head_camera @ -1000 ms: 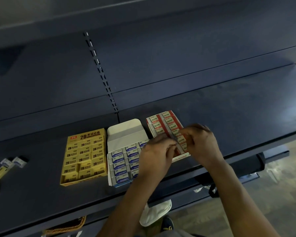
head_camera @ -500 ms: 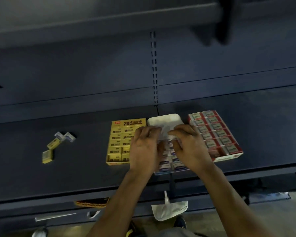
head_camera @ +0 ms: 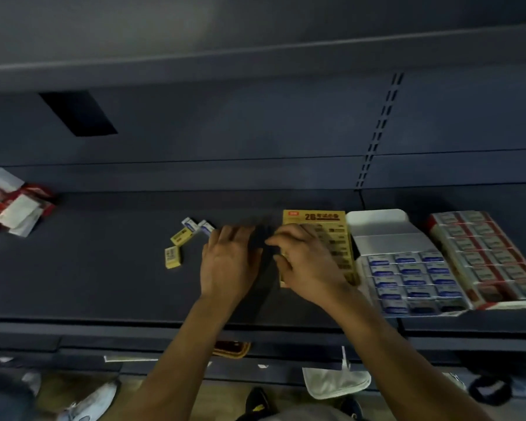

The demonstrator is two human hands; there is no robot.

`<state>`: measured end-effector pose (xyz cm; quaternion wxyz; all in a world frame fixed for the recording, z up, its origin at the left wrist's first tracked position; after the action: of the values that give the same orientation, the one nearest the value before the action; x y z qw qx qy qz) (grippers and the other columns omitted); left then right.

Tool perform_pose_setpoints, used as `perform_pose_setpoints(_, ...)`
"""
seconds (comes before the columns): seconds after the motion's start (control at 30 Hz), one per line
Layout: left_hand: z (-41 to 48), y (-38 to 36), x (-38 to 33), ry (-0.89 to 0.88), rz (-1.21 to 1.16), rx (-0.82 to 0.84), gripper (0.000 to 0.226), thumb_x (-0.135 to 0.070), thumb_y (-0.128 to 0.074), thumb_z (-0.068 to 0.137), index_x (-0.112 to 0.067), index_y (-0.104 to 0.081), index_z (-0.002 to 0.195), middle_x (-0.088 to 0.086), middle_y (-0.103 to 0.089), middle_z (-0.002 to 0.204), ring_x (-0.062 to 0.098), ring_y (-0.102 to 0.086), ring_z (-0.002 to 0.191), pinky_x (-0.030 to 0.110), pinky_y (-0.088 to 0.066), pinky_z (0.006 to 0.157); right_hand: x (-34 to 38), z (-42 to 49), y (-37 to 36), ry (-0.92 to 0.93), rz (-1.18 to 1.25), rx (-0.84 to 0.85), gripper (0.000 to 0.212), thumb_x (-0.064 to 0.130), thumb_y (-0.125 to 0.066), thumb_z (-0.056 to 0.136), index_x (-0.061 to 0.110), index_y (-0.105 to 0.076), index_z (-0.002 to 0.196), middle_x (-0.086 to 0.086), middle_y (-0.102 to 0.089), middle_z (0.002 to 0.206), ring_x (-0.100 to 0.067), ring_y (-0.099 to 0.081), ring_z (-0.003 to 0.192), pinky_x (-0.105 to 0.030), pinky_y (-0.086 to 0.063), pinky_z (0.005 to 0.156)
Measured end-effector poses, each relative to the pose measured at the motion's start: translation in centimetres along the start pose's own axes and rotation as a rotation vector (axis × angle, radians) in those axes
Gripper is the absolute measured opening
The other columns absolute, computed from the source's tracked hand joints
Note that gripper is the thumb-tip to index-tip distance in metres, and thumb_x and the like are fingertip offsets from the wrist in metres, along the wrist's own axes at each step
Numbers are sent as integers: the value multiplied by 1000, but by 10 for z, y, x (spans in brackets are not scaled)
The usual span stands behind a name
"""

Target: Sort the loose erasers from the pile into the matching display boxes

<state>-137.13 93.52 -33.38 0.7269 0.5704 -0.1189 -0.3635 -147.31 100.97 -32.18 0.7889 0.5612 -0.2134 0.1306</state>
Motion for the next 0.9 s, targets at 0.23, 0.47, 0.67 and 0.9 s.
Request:
perform_pose_setpoints(0.23,4,2,94,166,54,39,30,-23,-72,77,-8,-67,103,17,-65,99,40,-57,92,45,-51,75,36,50,-70,-20,-23,233,41,20,-51,93,17,-49,133,2,-44,136,-17,-35,125,-25,-29,103)
perform_pose_setpoints(0.47,12,-11,156,354,94,190,35,-35,-56,88,-16,-62,117,12,-60,113,33,-51,106,39,-45,85,41,91,-107,-146,-65,165,27,27,-52,92,12,-63,110,-6,-58,115,-24,-45,110,-32,-41,92)
perform_pose_setpoints(0.67,17,-12,164,369,-23,163,27,-29,-57,90,-20,-67,113,12,-60,110,31,-57,98,34,-46,77,46,108,-121,-212,-127,142,30,27,-57,90,7,-61,113,-10,-58,114,-26,-44,111,-33,-42,89)
perform_pose_setpoints(0.9,15,-11,170,372,-181,183,26,-31,-71,81,-26,-72,106,0,-71,101,20,-64,90,23,-43,70,38,110,-115,-251,-127,153,11,6,-59,84,5,-63,93,-12,-63,102,-29,-52,101,-30,-41,78)
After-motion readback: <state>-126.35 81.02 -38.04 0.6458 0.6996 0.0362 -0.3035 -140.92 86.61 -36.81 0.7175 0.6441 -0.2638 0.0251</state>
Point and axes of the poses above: each hand's wrist, its own z-axis towards the middle knuckle, its own y-axis out of the back of the hand, x = y × z, the point moved 8 cm from there along z, towards the middle knuckle
